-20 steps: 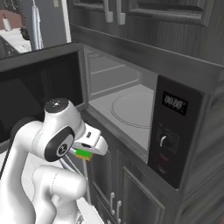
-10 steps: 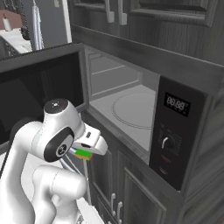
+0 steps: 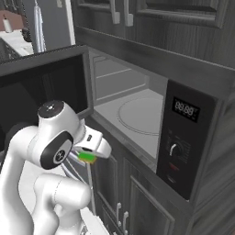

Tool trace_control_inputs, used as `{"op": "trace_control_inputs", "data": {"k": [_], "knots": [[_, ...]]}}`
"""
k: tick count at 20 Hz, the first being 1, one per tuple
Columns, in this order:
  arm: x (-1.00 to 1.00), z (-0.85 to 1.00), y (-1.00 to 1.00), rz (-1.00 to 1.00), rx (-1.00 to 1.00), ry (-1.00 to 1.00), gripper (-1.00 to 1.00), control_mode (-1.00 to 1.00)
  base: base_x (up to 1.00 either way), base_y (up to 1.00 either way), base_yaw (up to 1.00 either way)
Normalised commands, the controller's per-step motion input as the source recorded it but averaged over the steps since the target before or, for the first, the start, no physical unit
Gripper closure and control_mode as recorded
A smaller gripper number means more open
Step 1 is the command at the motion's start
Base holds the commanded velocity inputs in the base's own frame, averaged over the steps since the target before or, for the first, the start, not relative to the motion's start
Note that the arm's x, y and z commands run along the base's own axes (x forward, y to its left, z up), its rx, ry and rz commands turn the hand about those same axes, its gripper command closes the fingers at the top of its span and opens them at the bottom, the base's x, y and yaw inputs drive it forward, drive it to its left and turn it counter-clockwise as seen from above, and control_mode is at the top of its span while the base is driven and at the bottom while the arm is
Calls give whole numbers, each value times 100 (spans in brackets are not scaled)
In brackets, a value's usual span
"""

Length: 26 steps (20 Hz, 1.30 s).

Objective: Place the sponge inside the microwave to prepare for sanitizing.

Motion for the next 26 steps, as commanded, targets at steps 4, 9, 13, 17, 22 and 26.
{"op": "trace_control_inputs", "data": {"k": [4,9,13,17,22,26], "knots": [[1,31,1,-3,0,-9,100,-100,0,0,0],[1,25,1,-2,0,-16,100,-100,0,0,0],[12,27,0,-6,-2,-15,100,-100,0,0,0],[22,31,0,-8,-2,-9,100,-100,0,0,0],[13,38,-1,-6,-1,-6,100,-100,0,0,0],[23,13,-13,-6,0,-1,100,-100,0,0,0]]}}
